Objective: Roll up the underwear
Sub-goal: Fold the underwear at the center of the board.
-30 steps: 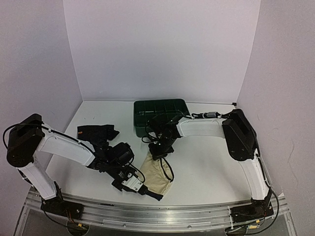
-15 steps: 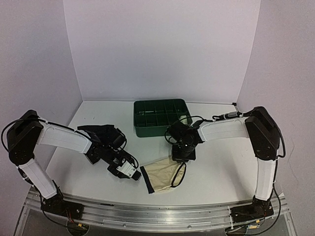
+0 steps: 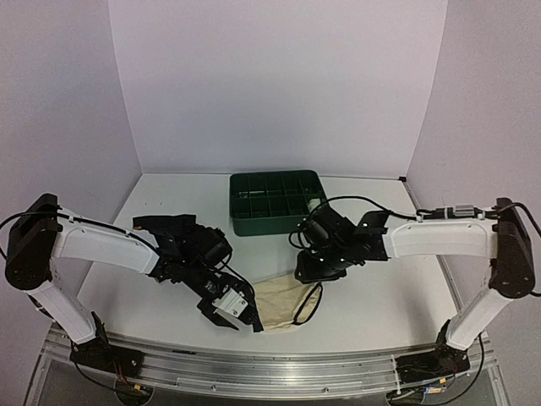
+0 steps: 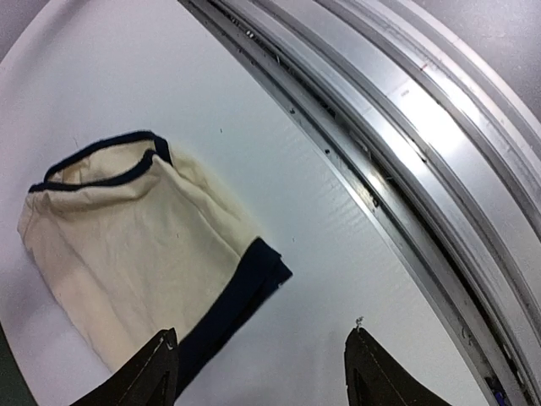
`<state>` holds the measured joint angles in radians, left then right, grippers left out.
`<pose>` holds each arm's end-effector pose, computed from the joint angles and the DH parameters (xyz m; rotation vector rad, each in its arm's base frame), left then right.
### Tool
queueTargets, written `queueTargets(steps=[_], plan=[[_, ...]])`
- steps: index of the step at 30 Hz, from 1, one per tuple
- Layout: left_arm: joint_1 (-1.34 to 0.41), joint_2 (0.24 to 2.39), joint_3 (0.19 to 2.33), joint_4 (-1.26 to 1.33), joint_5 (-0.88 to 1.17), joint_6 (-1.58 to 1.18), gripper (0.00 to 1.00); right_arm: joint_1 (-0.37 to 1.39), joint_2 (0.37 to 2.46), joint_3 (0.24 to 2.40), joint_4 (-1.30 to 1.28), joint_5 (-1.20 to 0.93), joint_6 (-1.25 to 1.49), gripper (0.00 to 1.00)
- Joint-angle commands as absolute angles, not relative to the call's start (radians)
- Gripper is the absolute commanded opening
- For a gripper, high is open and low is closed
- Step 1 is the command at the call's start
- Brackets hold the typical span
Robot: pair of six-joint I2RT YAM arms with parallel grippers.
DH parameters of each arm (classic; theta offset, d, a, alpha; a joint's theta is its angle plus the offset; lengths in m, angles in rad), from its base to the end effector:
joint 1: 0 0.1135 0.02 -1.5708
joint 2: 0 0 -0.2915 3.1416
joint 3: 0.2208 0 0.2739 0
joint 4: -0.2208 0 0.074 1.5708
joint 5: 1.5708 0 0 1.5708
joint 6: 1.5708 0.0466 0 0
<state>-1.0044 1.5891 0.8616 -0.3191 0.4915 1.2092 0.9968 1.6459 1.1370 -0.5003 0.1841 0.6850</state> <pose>0.1544 -0.2839 0.1724 2.3290 0.9759 -0.5595 0.2071 0.3046 0.2249 -0.3360 2.5844 0.3996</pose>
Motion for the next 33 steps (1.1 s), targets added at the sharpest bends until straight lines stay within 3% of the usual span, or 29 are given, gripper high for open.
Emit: queueTargets(steps=[1,3,6,11,18,25,33], plan=[[-1.034,1.615,0.848,-0.191,0.498,1.093,0.68,1.031,1.456,0.908,-0.206,0.089,0.191,0.46],[-1.04,1.64,0.841,-0.159,0.483,1.089,0.68,1.032,1.376,0.75,-0.046,0.013,-0.034,0.51],[-1.047,1.676,0.842,-0.116,0.462,1.076,0.64,1.032,1.327,0.643,0.102,-0.067,-0.301,0.66],[-1.056,1.732,0.86,-0.126,0.445,1.103,0.57,1.036,1.422,0.689,0.015,-0.131,-0.498,0.66],[-1.065,1.76,0.858,-0.126,0.457,1.122,0.5,1.064,1.589,0.734,0.002,-0.148,-0.694,0.52],[-1.064,1.753,0.821,-0.136,0.41,1.143,0.48,1.091,1.692,0.797,0.002,-0.146,-0.775,0.51],[-1.063,1.723,0.812,-0.142,0.378,1.134,0.47,1.095,1.738,0.775,0.002,-0.075,-0.755,0.29]])
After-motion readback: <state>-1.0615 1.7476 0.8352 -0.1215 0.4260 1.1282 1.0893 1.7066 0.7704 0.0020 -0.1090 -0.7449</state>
